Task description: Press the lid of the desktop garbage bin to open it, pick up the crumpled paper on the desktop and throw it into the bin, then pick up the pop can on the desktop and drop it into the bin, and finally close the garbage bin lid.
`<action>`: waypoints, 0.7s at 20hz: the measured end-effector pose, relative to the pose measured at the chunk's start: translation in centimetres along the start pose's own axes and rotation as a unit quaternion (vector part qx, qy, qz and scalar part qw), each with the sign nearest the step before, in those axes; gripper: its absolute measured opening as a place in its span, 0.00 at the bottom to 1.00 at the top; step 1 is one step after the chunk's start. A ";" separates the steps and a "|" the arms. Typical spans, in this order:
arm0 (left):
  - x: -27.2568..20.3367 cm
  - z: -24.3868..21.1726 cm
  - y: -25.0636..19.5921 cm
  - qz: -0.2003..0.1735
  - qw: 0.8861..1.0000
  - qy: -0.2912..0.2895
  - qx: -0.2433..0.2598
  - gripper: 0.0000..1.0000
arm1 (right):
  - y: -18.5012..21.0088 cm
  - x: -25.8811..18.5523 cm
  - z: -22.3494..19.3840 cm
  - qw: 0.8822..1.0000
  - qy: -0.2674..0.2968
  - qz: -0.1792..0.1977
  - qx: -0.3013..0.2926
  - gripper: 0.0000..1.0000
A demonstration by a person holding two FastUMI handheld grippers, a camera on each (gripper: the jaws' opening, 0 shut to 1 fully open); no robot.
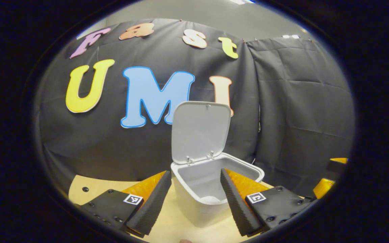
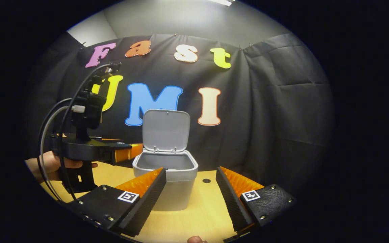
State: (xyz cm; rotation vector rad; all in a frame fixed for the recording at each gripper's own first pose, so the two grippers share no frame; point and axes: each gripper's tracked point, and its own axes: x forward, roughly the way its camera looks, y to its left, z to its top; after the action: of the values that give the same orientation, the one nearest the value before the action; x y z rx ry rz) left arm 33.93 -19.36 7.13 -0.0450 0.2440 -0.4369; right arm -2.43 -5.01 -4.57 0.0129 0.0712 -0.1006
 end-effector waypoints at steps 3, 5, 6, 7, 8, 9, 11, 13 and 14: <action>-2.6 0.7 1.9 0.022 1.000 -0.018 0.007 0.96 | 2.4 0.8 -1.2 0.999 0.016 0.039 0.006 0.95; -4.2 0.7 3.1 0.038 0.999 -0.023 0.005 0.96 | 3.9 1.1 -1.8 0.998 0.023 0.063 0.007 0.95; -4.9 0.6 3.7 0.045 0.999 -0.024 0.002 0.96 | 4.6 1.2 -2.1 0.997 0.025 0.074 0.008 0.95; -5.6 0.5 4.3 0.052 0.998 -0.025 0.000 0.96 | 5.3 1.4 -2.4 0.996 0.028 0.083 0.008 0.95; -6.3 0.2 4.8 0.060 0.998 -0.025 -0.002 0.96 | 5.8 1.4 -2.7 0.995 0.032 0.091 0.007 0.95; -6.9 0.0 5.4 0.066 0.998 -0.023 -0.005 0.96 | 6.3 1.5 -3.0 0.995 0.036 0.097 0.005 0.95; -8.1 -0.6 6.5 0.079 0.997 -0.020 -0.013 0.96 | 7.7 1.7 -3.9 0.992 0.046 0.117 0.002 0.95; -9.6 -1.3 7.5 0.091 0.995 -0.018 -0.026 0.96 | 9.5 1.5 -4.8 0.989 0.057 0.137 -0.002 0.95; -10.2 -1.8 8.1 0.097 0.995 -0.016 -0.031 0.96 | 10.3 1.4 -5.3 0.987 0.064 0.147 -0.006 0.95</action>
State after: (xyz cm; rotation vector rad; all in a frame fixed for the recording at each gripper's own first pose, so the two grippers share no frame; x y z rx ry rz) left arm 27.87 -7.69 6.85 -0.0886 0.2276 -0.2340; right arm -0.34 5.16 -9.89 0.0178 0.1969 0.1970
